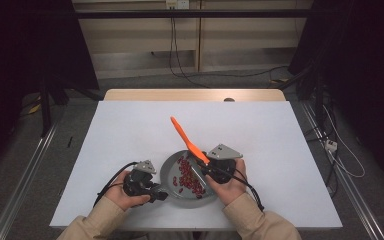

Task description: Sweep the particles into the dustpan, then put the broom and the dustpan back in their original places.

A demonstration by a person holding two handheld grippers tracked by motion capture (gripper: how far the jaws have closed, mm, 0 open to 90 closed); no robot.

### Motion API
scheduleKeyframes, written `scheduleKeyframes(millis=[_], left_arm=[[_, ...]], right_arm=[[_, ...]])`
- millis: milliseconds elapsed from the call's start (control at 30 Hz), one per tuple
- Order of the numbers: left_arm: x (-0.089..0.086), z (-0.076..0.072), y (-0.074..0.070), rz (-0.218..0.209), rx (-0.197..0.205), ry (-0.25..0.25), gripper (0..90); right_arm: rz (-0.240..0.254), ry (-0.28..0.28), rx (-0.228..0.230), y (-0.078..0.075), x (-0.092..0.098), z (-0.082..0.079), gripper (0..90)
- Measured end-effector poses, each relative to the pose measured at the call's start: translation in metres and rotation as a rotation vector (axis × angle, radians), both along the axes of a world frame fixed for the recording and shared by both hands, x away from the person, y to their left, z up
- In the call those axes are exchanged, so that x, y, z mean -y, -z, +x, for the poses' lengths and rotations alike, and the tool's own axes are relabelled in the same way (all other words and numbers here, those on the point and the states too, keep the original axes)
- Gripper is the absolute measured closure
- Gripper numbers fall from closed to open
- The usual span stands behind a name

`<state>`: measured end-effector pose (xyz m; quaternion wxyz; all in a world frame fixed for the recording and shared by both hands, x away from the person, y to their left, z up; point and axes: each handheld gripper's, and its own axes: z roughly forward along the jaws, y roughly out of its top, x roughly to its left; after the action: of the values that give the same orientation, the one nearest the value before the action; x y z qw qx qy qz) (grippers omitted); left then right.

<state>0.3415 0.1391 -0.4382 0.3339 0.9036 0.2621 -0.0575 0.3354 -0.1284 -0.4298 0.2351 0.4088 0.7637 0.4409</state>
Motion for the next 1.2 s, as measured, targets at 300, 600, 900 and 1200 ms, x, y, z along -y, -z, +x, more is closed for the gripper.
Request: scheduleKeyframes(millis=[300, 600, 900, 1200], left_arm=[[0.006, 0.001, 0.000, 0.030, 0.043, 0.008, 59.4], [0.006, -0.003, 0.004, 0.001, 0.117, 0.002, 63.9], [-0.005, -0.003, 0.001, -0.065, 0.171, -0.064, 63.9], [-0.018, 0.004, -0.005, -0.074, 0.199, -0.202, 63.8]], right_arm=[[0.064, -0.020, -0.015, -0.009, 0.005, -0.001, 71.3], [0.102, -0.002, -0.009, -0.014, 0.023, -0.002, 71.3], [0.139, 0.063, 0.013, -0.022, 0.055, 0.000, 71.2], [0.139, 0.115, 0.011, -0.018, 0.075, 0.003, 71.2]])
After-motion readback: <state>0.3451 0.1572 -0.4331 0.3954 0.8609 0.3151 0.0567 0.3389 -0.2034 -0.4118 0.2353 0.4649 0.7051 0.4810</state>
